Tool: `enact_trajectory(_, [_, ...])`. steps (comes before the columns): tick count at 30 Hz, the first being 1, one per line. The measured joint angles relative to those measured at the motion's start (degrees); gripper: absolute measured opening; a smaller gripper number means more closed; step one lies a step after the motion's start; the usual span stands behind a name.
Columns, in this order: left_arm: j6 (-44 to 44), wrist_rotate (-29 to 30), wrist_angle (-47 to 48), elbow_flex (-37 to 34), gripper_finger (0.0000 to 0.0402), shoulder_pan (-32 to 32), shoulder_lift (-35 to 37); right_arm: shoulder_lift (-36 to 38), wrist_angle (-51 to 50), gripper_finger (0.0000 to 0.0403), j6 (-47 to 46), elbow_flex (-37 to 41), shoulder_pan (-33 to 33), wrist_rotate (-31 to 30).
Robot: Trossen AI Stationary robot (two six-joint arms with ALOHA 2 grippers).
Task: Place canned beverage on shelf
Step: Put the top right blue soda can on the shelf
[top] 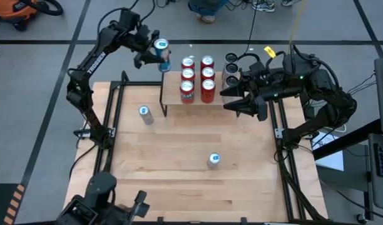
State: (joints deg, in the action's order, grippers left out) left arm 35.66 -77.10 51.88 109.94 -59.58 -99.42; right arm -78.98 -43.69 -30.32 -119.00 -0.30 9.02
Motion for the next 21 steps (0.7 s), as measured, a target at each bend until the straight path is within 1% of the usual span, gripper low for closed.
enact_trajectory(5, [7.2,-6.4,0.0,-3.4,0.0227,-2.1,0.1,0.0,-3.1,0.0308,2.1,0.0,0.0,0.0])
enact_trajectory(7, [10.0,-7.0,-0.4,-5.9,0.0227,-2.9,0.1,0.0,-4.4,0.0308,2.6,0.0,0.0,0.0])
enact_trajectory(12, [16.0,-5.4,-0.6,-10.1,0.0227,-3.6,0.0,0.0,-6.6,0.0308,4.3,0.0,0.0,-0.1])
enact_trajectory(15, [15.8,-2.4,-0.7,-10.6,0.0227,-3.2,0.0,0.0,-6.5,0.0308,5.6,0.0,0.0,-0.3])
enact_trajectory(18, [14.4,2.0,-0.6,-10.6,0.0227,-2.4,0.0,0.0,-6.5,0.0308,6.8,0.0,0.0,-2.0])
enact_trajectory(21, [14.4,3.0,-1.5,-10.6,0.0227,-1.3,0.0,0.0,-6.5,0.0308,7.4,0.0,0.0,-3.2])
